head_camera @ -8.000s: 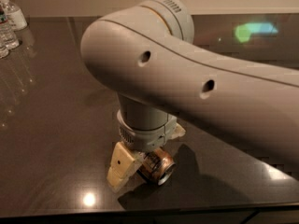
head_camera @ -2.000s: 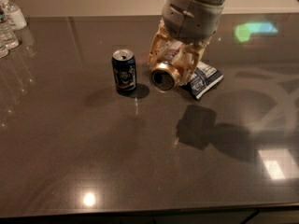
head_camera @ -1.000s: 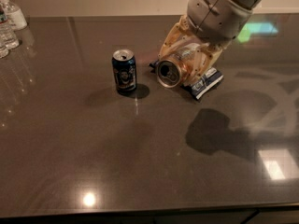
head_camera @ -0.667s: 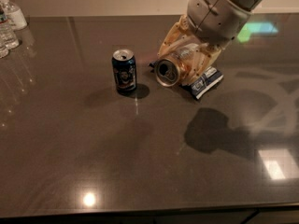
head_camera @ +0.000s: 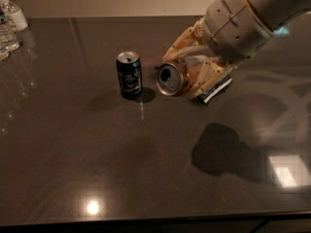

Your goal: Place orange can upright

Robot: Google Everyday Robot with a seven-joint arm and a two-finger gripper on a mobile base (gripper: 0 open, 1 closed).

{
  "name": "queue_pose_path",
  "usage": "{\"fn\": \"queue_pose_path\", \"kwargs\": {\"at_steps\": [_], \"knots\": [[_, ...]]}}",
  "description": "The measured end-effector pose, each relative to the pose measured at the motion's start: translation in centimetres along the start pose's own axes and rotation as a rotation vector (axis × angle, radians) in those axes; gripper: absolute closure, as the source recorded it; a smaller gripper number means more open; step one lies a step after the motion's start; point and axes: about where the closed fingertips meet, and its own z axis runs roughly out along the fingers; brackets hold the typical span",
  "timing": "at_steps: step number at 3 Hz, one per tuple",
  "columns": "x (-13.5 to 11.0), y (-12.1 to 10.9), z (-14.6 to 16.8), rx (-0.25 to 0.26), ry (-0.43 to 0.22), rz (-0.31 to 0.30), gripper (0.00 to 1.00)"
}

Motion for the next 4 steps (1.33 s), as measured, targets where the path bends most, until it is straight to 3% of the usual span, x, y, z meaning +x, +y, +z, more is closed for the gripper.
{"fn": "queue_pose_path", "kwargs": {"at_steps": [1, 4], "knots": [[-2.1, 0.8, 0.2, 0.048, -0.057, 0.059, 1.00], [-4.0, 3.4, 3.8, 0.047, -0.271, 0.239, 1.00]]}}
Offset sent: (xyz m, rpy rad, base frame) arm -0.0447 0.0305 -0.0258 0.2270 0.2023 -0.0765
